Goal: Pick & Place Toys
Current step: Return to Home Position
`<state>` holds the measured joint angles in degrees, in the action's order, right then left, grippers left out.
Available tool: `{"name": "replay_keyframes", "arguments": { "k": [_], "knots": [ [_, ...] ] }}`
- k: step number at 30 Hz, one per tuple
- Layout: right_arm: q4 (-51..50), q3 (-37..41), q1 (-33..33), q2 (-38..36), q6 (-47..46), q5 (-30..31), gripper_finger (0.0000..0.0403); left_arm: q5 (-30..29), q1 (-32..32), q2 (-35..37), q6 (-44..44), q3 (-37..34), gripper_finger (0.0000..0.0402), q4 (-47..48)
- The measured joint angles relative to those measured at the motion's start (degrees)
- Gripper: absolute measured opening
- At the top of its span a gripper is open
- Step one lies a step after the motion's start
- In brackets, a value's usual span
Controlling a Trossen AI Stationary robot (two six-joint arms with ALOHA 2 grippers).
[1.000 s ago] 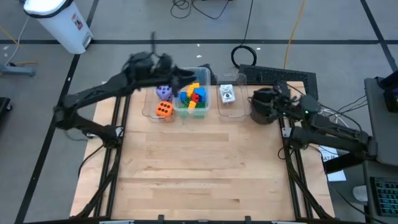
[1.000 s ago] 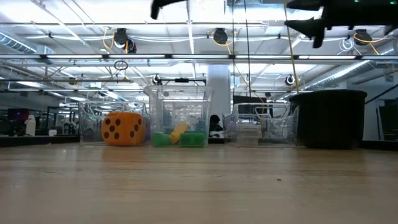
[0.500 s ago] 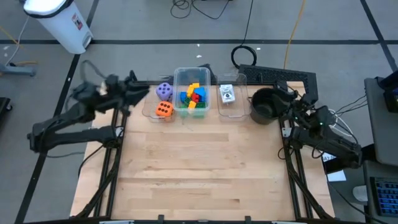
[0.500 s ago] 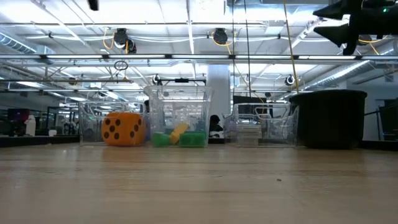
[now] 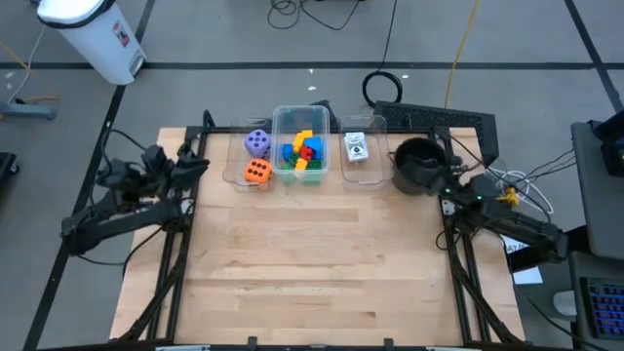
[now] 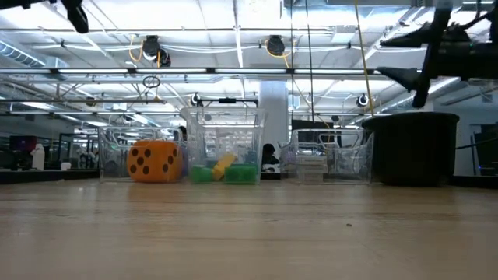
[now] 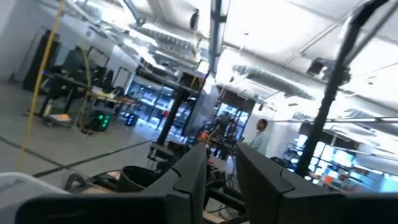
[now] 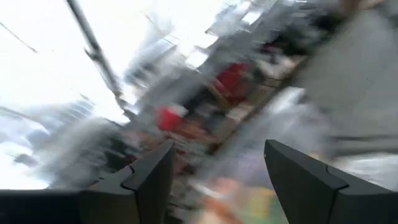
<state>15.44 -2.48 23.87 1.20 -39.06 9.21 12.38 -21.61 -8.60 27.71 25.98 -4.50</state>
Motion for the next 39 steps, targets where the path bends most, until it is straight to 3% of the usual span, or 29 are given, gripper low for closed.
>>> {"name": "replay_keyframes", "arguments": {
  "k": [3, 12, 18, 23, 28, 33, 39],
  "knots": [
    [1.75, 1.32, -0.7, -0.15, -5.18, -3.5, 0.0242, 1.52, 0.0, 3.6, 0.0, -2.37, 0.0084, -0.03],
    [0.5, 1.15, -1.65, 0.77, -3.32, -3.05, 0.0242, 3.17, 0.0, 6.77, -0.14, -8.62, 0.004, -0.01],
    [-5.38, 1.22, -1.63, 0.87, 4.75, -3.28, 0.0242, 2.67, 0.0, 6.75, 0.07, -13.1, 0.0005, 0.03],
    [-6.87, 1.25, -1.65, 1.36, 5.65, -3.33, 0.0242, 2.83, 0.0, 6.73, -0.45, -16.18, 0.0016, 0.07],
    [-6.71, 1.27, -2.38, 1.48, 12.26, -3.14, 0.0238, 3.26, 0.0, 6.73, -2.38, -18.04, 0.0026, 2.32],
    [-6.73, 1.31, -4.54, 1.48, 20.43, 0.4, 0.0194, 3.62, 0.01, 6.73, -7.47, -18.31, 0.0004, 7.59],
    [-6.73, 1.31, -6.79, 1.5, 29.1, 1.26, 0.0105, 2.57, 0.0, 6.73, -11.69, -18.34, 0.0004, 9.6]
  ]
}}
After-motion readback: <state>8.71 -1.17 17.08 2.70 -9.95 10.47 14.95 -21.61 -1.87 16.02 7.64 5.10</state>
